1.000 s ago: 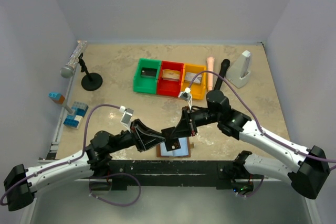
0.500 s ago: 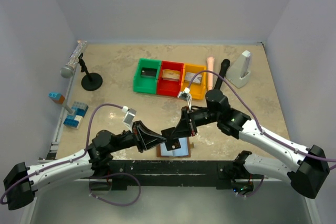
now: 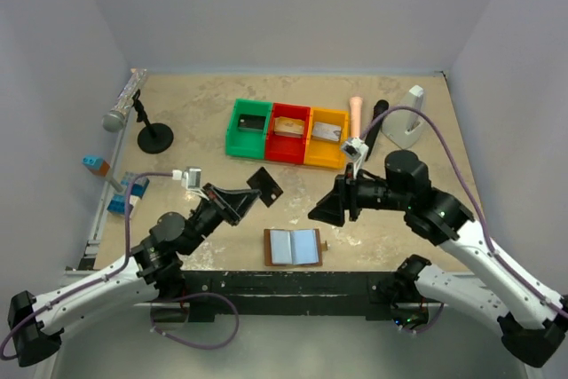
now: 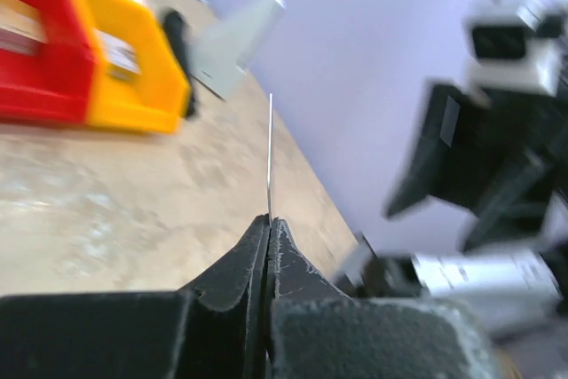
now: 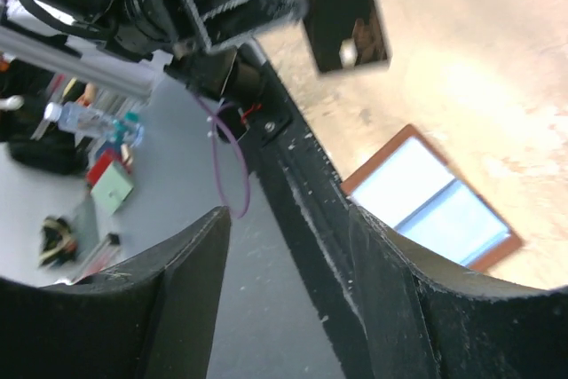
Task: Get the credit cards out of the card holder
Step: Place the credit card in the storage box.
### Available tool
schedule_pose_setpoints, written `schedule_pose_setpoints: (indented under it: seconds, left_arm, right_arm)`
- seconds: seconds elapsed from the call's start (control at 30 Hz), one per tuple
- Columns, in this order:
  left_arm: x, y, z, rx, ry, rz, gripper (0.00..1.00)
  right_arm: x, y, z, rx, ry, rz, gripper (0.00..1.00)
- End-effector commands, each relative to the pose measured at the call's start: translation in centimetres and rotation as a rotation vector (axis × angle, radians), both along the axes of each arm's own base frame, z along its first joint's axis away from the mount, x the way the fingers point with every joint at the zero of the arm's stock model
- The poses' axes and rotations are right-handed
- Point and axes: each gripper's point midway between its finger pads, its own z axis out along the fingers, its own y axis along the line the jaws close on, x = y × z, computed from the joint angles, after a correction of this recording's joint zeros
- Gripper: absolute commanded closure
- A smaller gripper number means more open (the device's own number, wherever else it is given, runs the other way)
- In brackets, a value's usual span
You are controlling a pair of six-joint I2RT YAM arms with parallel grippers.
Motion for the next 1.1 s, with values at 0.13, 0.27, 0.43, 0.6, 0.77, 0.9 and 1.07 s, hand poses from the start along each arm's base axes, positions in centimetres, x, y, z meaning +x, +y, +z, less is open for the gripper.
schedule_pose_setpoints:
  seconds: [0.13, 0.27, 0.43, 0.6, 0.77, 0.9, 1.07]
  left_arm:
    - [11.2, 7.5, 3.8, -0.074, 0.129, 0.648, 1.00]
    - [15.7, 8.1, 3.3, -0.173, 0.214, 0.682, 1.00]
    - [20.7, 7.7, 1.6, -0.242, 0.266, 0.693, 1.00]
    - [24.6, 6.6, 1.5, -0.291, 0.276, 0.695, 1.00]
    - [28.3, 5.8, -0.4, -0.300, 0.312, 0.725, 1.00]
    - [30.1, 6.3, -2.4, -0.324, 0.349, 0.751, 1.00]
    - [31.6, 6.4, -4.1, -0.323, 0.375, 0.770, 1.00]
  right_arm:
    - [1.3, -3.5, -1.7, -0.050, -0.078, -0.225, 0.40]
    - [0.7, -3.9, -2.5, -0.041, -0.070, -0.229, 0.41]
    - [0.3, -4.6, -2.7, -0.054, -0.086, -0.235, 0.42]
    - [0.3, -5.2, -2.8, -0.074, -0.112, -0.243, 0.42]
    - [0.3, -5.3, -3.6, -0.093, -0.102, -0.243, 0.42]
    - [0.1, -5.5, -3.8, -0.101, -0.098, -0.243, 0.42]
    - [0.3, -5.6, -3.9, -0.107, -0.105, -0.247, 0.42]
